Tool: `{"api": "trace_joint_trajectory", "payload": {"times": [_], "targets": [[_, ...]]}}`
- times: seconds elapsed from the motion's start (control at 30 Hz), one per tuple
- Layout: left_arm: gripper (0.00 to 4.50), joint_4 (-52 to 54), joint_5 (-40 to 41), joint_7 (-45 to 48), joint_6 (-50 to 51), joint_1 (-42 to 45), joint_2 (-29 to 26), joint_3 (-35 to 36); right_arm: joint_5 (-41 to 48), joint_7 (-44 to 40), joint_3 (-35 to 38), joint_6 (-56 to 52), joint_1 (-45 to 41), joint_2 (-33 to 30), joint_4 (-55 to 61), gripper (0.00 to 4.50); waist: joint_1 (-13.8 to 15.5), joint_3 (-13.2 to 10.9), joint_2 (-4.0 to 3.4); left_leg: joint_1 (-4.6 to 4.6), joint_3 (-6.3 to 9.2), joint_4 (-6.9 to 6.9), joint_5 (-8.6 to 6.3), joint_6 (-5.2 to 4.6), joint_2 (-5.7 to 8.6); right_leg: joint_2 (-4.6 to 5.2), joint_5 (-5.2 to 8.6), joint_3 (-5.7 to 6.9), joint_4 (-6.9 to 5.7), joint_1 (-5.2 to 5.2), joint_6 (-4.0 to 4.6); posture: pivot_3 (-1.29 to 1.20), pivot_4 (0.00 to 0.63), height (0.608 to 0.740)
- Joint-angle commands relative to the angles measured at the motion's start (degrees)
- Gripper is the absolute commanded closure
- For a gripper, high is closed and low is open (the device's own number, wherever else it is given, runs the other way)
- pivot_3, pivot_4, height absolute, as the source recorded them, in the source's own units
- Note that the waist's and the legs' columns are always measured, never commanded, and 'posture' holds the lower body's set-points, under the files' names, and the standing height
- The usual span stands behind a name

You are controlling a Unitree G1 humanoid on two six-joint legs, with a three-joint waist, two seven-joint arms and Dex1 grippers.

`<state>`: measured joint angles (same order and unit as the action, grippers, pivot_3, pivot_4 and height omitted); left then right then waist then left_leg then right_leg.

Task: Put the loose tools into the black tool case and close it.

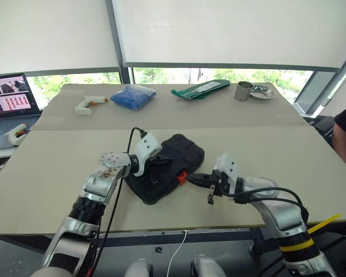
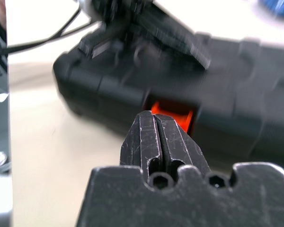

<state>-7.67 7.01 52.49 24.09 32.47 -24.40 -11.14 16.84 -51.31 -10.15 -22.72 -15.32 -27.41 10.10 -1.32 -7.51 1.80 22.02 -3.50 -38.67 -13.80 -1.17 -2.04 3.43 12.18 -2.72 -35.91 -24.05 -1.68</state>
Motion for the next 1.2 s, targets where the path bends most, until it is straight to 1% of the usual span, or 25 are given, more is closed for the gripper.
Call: {"api": "trace_joint_trajectory", "payload": {"times": [0.03,0.17,0.33,0.57,0.67,0.9,1.2], "targets": [[4.5,-3.8,-1.3,0.4,4.1,-4.1,-0.5,-3.1,-2.1,1.9,-1.3,1.4,-2.1,1.7,-2.9,4.45,0.0,0.0,0.0,-0.01,0.0,0.01,0.0,0.0,0.0,0.0,0.01,0.0,0.0,0.01,0.02,0.0,0.15,0.74],[4.5,-4.3,-1.4,1.0,4.1,-3.7,-0.9,-3.5,-5.1,2.3,-2.5,6.8,-4.9,4.0,-9.6,4.45,0.0,0.0,-0.01,-0.02,-0.01,0.01,0.0,0.0,0.01,-0.01,0.01,0.0,0.0,0.01,0.02,0.0,0.15,0.74],[4.5,-5.3,-1.7,0.6,2.7,-3.1,-1.1,-3.0,-6.2,1.6,-3.3,9.3,-7.9,6.1,-13.4,4.45,-0.8,0.0,0.0,-0.08,0.03,0.02,0.0,0.0,0.0,-0.06,-0.02,0.0,-0.05,0.02,0.01,0.0,0.15,0.74],[4.5,-4.1,0.0,0.7,2.0,-4.6,-1.5,-0.5,-4.8,0.8,-2.3,9.1,-6.6,7.7,-12.8,4.45,-1.3,0.0,0.0,-0.21,0.22,0.03,0.01,0.0,0.0,-0.12,-0.06,-0.01,-0.16,0.02,0.1,0.0,0.15,0.74],[4.5,-4.4,0.1,1.0,2.1,-5.0,-1.9,-0.6,-4.9,1.0,-2.1,9.4,-7.2,8.8,-13.5,4.45,-1.5,0.0,0.0,-0.25,0.28,0.11,0.0,0.0,-0.01,-0.13,-0.09,-0.07,-0.15,-0.01,0.04,0.0,0.15,0.74],[4.5,-4.5,0.3,1.1,2.7,-5.2,-1.3,-1.2,-6.1,1.8,-3.0,9.2,-9.5,11.7,-15.9,4.45,-1.7,0.0,0.01,-0.77,0.28,0.53,0.0,0.0,0.11,-0.38,-0.08,-0.7,-0.15,0.04,0.06,0.0,0.15,0.74],[4.5,-4.4,0.3,1.0,3.6,-6.3,-1.4,-1.3,-6.9,1.9,-4.0,7.5,-11.6,14.3,-18.9,4.45,-2.3,0.0,0.0,-0.91,0.3,0.67,0.0,0.01,0.08,-0.64,-0.09,-1.05,-0.15,0.02,0.09,0.0,0.15,0.74]]}}
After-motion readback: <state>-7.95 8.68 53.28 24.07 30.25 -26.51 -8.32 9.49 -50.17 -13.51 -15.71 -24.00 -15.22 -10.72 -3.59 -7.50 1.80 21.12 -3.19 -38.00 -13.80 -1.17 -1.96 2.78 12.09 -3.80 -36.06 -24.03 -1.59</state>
